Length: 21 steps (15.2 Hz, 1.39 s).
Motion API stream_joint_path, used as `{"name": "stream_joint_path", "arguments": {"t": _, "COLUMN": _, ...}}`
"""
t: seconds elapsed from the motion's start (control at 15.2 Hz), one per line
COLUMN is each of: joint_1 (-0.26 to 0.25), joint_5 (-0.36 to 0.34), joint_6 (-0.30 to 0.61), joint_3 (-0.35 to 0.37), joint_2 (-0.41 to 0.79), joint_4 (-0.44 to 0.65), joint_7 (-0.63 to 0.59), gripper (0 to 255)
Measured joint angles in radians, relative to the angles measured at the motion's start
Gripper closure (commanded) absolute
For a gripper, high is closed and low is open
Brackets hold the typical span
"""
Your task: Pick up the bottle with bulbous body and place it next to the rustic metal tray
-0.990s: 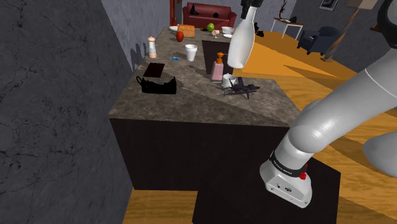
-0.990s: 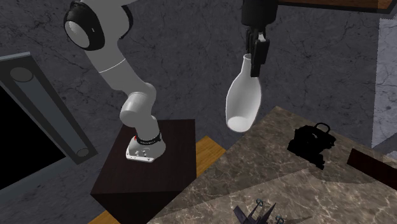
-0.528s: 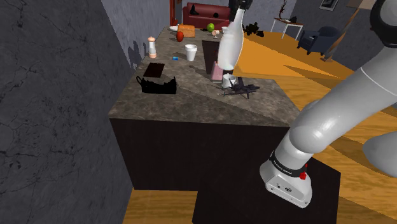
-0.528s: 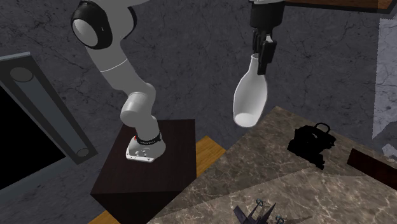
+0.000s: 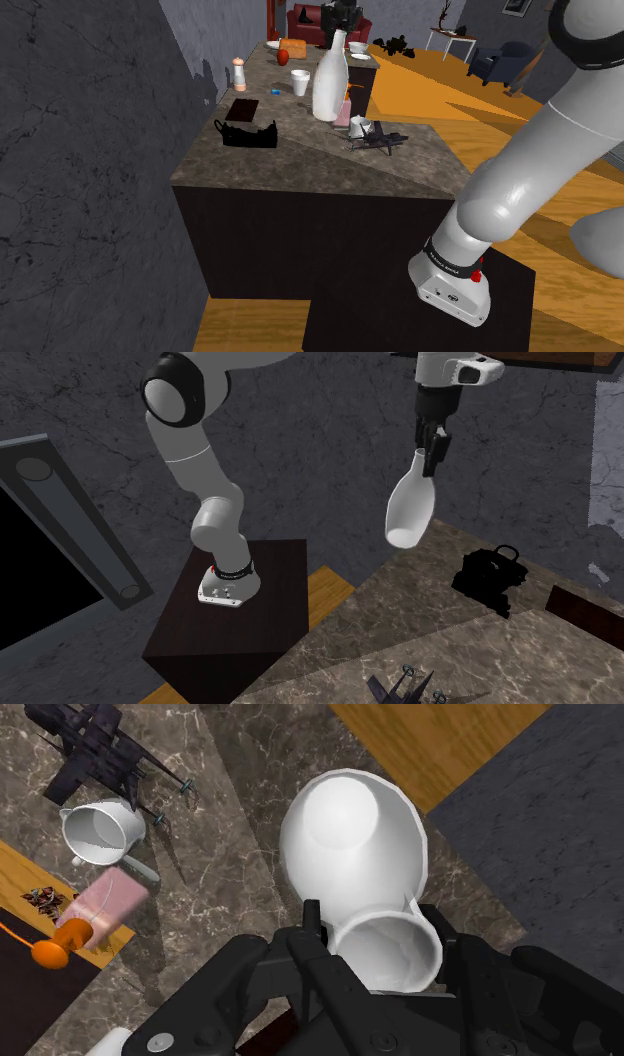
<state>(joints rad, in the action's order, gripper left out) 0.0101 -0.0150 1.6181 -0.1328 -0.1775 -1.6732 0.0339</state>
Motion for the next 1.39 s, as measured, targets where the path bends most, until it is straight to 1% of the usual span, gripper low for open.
{"name": "stream_joint_path", "arguments": {"t": 0.4, "joint_1": -0.039, "joint_5": 0.008, "joint_6": 0.082, "joint_3": 0.049, "joint_2": 0.128, "joint_4": 0.045, "joint_7": -0.088, "gripper": 255}}
{"name": "stream_joint_path", "arguments": {"t": 0.59, "joint_1": -0.058, "joint_5": 0.01, "joint_6": 0.106, "joint_3": 0.068, "joint_2": 0.204, "joint_4": 0.097, "joint_7": -0.126, "gripper": 255}}
{"name": "stream_joint_path", "arguments": {"t": 0.73, "joint_1": -0.072, "joint_5": 0.008, "joint_6": 0.138, "joint_3": 0.081, "joint_2": 0.249, "joint_4": 0.109, "joint_7": -0.154, "gripper": 255}}
{"name": "stream_joint_path", "arguments": {"t": 0.86, "joint_1": -0.084, "joint_5": 0.007, "joint_6": 0.141, "joint_3": 0.092, "joint_2": 0.309, "joint_4": 0.166, "joint_7": -0.178, "gripper": 255}}
{"name": "stream_joint_path", "arguments": {"t": 0.99, "joint_1": -0.088, "joint_5": 0.007, "joint_6": 0.163, "joint_3": 0.094, "joint_2": 0.326, "joint_4": 0.161, "joint_7": -0.184, "gripper": 255}}
{"name": "stream_joint_path", "arguments": {"t": 1.39, "joint_1": -0.092, "joint_5": 0.006, "joint_6": 0.245, "joint_3": 0.097, "joint_2": 0.32, "joint_4": 0.074, "joint_7": -0.192, "gripper": 255}}
